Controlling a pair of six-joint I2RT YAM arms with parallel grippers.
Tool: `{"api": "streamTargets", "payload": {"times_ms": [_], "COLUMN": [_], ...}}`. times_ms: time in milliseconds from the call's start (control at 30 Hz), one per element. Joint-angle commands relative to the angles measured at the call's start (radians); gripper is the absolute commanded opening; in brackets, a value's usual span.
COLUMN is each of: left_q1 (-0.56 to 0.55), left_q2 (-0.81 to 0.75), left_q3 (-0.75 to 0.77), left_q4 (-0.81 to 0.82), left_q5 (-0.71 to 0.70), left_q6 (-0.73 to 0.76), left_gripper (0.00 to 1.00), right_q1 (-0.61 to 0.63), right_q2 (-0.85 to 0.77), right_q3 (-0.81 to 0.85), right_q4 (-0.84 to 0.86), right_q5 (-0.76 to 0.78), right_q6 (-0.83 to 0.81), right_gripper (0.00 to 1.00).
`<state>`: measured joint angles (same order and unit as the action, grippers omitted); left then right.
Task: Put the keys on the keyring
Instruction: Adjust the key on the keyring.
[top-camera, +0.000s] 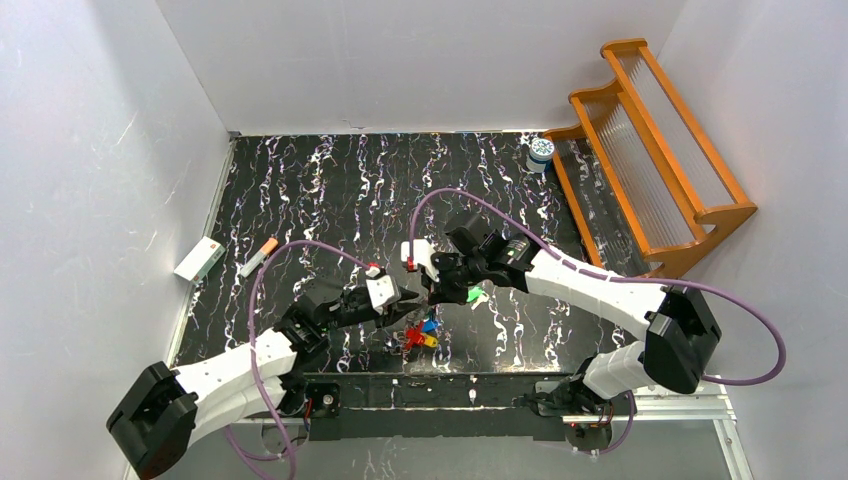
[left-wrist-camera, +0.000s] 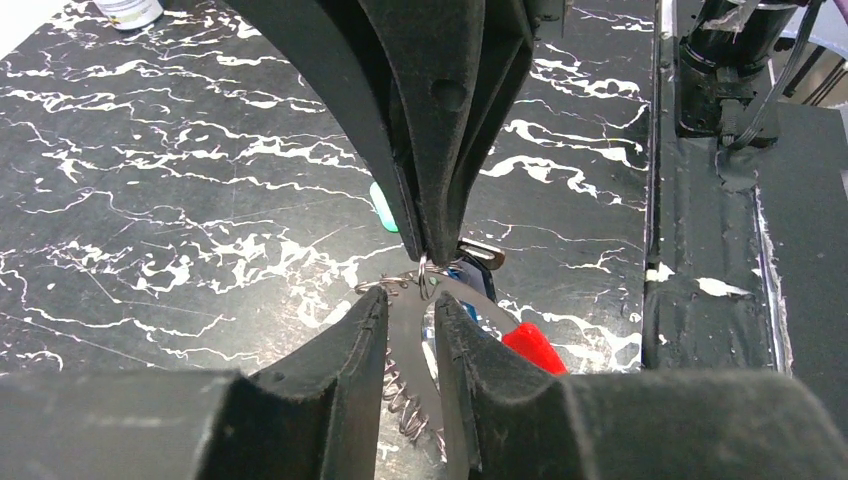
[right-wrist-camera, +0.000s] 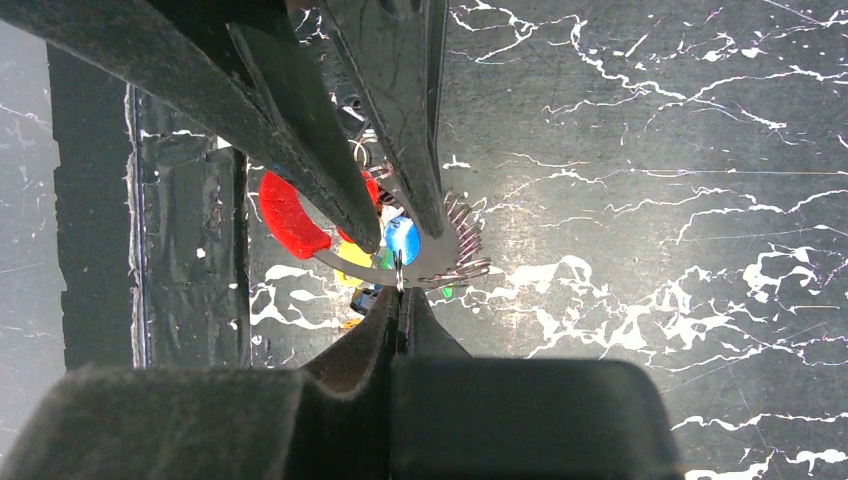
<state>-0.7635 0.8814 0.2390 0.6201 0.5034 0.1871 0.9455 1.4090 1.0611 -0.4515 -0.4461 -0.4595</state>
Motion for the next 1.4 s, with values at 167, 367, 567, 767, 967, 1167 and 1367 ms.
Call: {"api": "streamTargets", "payload": {"times_ms": [167,367,567,767,967,1167,1367], "left_q1": [-0.008,-0.013,-0.018,-0.022,-0.022,-0.022,-0.022], "left_q2": [0.050,0.068,0.097,0.103,0.068,-0.009,-0.084], "left_q3": [0.040,0.034,0.033,0.027,0.006,-0.055,-0.139], "left_q4": [0.073,0.096,0.114,0.117,0.118,0.152,0.293], "left_q5": [0.071,0.070,0.080,0.067,0.009,-0.085,-0.160], "left_q6": [-0.003,-0.010,-0.013,-0.009,-0.025,-0.089,-0.179], "left_gripper": [0.19,0.18,0.10,0.00,0.00,0.00,0.00], "right_q1": [0.013,0.015,0.015,0.014,0.014,-0.002,-0.036], "right_q2": [-0.002,-0.001,0.001,-0.001,-0.025,-0.108,-0.198], "right_q3": [0.045,0.050,0.052,0.046,0.010,-0.080,-0.176], "right_q4": [0.013,0.018,0.024,0.027,0.111,0.290,0.458], "right_q5": [-0.017,-0.021,-0.027,-0.013,0.073,0.130,0.070], "right_q6": [-0.007,-0.002,0.003,0.004,0.068,0.190,0.319], "right_gripper": [0.01,0.01,0.01,0.01,0.14,0.62,0.68]}}
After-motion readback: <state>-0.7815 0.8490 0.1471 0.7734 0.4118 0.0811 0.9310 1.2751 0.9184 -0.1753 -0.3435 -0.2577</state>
